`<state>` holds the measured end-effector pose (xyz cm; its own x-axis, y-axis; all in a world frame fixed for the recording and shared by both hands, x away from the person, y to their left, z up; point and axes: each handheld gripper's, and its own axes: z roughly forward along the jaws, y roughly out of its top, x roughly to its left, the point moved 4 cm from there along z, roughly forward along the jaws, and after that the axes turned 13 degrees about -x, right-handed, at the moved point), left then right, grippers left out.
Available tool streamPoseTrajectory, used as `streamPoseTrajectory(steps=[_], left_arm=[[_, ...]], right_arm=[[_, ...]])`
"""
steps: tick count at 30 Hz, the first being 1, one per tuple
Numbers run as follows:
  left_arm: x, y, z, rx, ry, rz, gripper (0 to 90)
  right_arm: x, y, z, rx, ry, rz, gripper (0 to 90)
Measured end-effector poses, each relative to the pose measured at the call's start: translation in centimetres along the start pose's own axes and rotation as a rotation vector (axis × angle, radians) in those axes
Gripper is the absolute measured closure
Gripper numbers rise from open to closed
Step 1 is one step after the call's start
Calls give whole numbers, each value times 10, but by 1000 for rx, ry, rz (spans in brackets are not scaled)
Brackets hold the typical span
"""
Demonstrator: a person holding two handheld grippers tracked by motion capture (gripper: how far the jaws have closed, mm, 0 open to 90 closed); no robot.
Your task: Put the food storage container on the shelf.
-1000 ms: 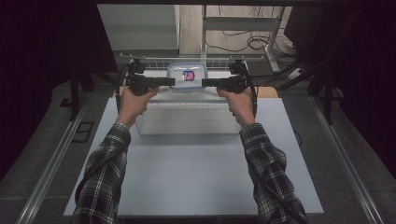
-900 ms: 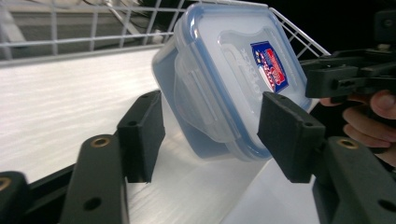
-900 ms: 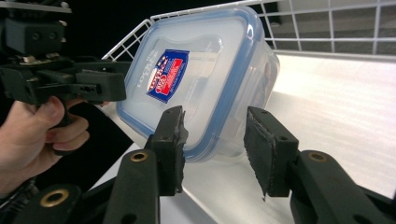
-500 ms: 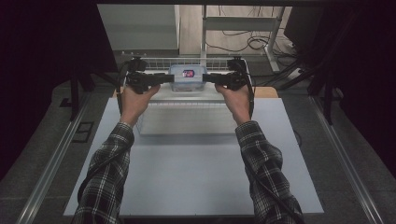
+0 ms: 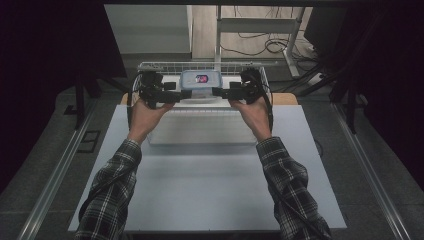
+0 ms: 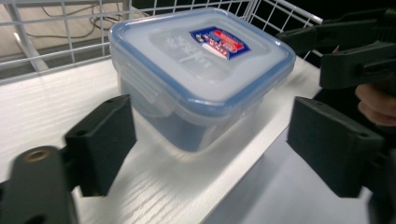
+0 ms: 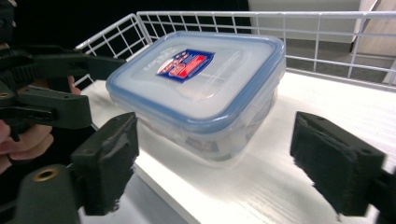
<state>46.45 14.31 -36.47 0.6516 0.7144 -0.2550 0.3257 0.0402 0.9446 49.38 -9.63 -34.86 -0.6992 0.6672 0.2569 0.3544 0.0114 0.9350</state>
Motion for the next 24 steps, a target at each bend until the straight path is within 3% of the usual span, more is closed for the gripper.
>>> streamPoseTrajectory(steps=[9,17,24], left_arm=[[-6,-10,-8,-2,-24,13,75],[-14,-18,-17,-9,-12,68,43],[-20,-24,-24,-9,-19,89,47]], right_arm=[[4,-11,-4,12,-8,-48,83],[12,-20,-9,17,-1,-102,49],[21,-25,-16,21,-7,-143,33]])
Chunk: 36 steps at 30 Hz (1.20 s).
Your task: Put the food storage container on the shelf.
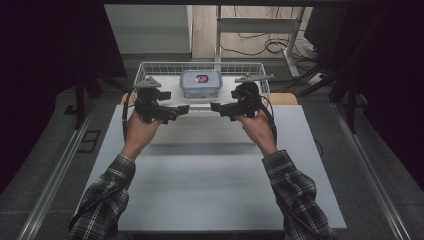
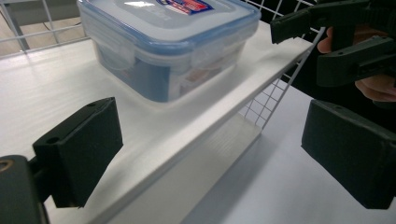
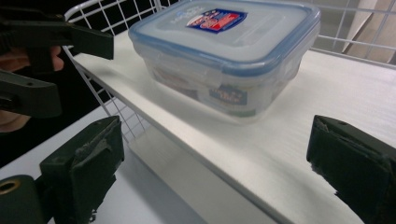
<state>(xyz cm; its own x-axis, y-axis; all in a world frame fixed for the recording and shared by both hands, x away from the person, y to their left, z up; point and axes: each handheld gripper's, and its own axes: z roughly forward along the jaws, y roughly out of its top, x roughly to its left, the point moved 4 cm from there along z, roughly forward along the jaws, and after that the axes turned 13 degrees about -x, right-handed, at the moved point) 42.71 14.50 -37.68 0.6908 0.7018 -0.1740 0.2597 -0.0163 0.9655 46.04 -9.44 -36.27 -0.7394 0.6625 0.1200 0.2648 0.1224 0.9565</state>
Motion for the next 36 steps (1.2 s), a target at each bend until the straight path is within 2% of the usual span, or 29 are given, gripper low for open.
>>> streamPoseTrajectory(steps=[4,9,15,19,23,30,33,36], left_arm=[[-5,-3,-5,-14,-10,12,44],[-15,-6,-14,-32,-16,49,40],[-24,-9,-20,-48,-24,63,35],[-35,-17,-25,-49,-28,96,29],[-42,-25,-28,-38,-36,94,32],[-48,-38,-32,-32,-41,119,20],[-49,-50,-33,-36,-56,124,16],[-50,-57,-34,-39,-49,134,16]], right_arm=[[5,-3,-4,-6,6,-10,30],[11,-7,-10,-12,21,-29,25],[18,-11,-16,-17,32,-56,17],[27,-17,-22,-17,47,-90,13],[33,-24,-26,-12,58,-110,9],[40,-37,-31,-10,77,-126,4],[41,-47,-32,-6,79,-130,0],[41,-54,-33,-4,78,-138,0]])
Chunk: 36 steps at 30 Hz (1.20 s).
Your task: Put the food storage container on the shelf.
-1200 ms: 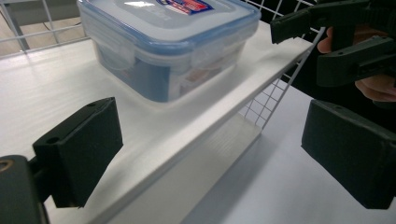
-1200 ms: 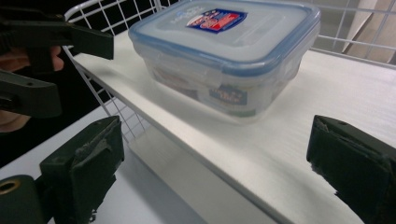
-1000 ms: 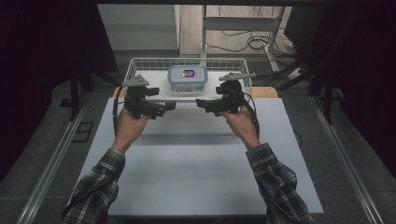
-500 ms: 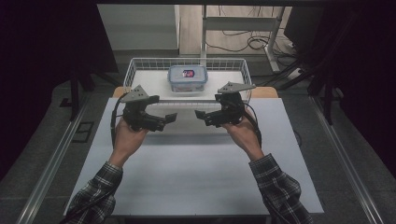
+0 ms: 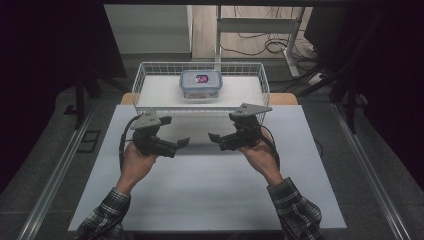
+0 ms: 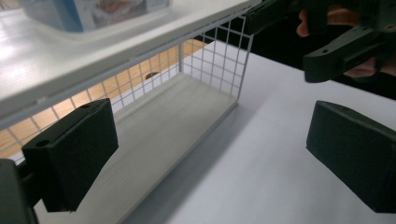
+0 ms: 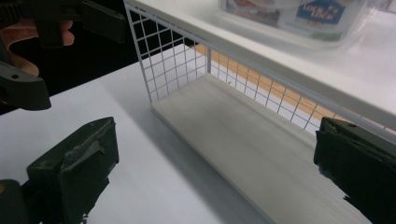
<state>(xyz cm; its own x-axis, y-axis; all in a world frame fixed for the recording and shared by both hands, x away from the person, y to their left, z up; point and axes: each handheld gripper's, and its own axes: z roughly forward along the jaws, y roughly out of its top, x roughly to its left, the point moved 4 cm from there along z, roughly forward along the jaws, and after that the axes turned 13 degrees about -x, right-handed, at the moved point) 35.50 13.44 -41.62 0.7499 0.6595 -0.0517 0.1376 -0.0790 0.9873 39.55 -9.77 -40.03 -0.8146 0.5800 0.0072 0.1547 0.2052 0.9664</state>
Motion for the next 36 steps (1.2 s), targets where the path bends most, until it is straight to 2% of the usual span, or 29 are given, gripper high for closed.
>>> streamPoseTrajectory(steps=[3,6,9,12,13,15,24,28,36], left_arm=[[-3,-14,0,8,3,-2,16],[-4,-21,0,16,5,-6,16],[-5,-34,0,24,0,-33,20],[-5,-40,1,41,8,-26,22],[-7,-45,3,42,3,-38,23],[-9,-49,4,51,1,-41,23],[-18,-54,-1,58,-4,-34,25],[-22,-56,-7,66,6,-20,26],[-26,-63,-23,66,31,-32,30]], right_arm=[[2,-6,0,4,2,-10,0],[4,-13,-1,8,1,-12,0],[6,-20,-1,8,1,-18,0],[6,-25,-2,-1,-1,-13,0],[6,-30,-1,17,-3,-15,0],[6,-32,-2,14,-9,-16,0],[11,-42,-10,19,-10,-6,0],[12,-48,-18,24,-13,6,0],[18,-54,-28,38,-14,0,0]])
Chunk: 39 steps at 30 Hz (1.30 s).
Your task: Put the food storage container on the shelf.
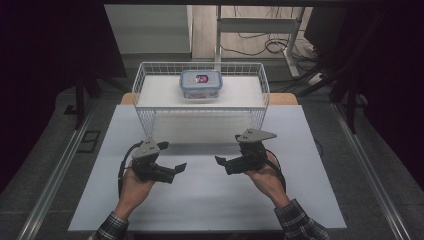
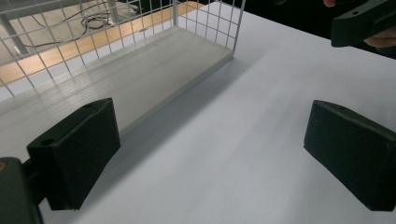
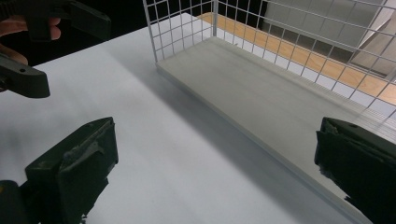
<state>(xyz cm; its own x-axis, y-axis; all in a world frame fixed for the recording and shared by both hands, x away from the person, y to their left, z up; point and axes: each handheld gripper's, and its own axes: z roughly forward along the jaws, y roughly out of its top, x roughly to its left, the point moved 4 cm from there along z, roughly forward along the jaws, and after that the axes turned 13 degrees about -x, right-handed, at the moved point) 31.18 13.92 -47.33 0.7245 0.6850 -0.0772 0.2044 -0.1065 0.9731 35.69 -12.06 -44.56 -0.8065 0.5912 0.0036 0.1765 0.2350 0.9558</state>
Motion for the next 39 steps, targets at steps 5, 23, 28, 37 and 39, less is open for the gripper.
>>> streamPoseTrajectory(steps=[5,23,28,37,39], left_arm=[[-4,-2,-6,-9,2,-9,33],[-18,-36,-24,42,14,-17,38],[-22,-43,-25,58,16,-7,37],[-29,-51,-25,80,11,16,36],[-30,-52,-25,84,7,15,36]], right_arm=[[4,-1,-6,-2,-3,-10,0],[17,-21,-15,12,-11,-27,0],[21,-28,-14,21,-7,-39,0],[26,-41,-15,40,4,-37,0],[27,-44,-16,44,5,-40,0]])
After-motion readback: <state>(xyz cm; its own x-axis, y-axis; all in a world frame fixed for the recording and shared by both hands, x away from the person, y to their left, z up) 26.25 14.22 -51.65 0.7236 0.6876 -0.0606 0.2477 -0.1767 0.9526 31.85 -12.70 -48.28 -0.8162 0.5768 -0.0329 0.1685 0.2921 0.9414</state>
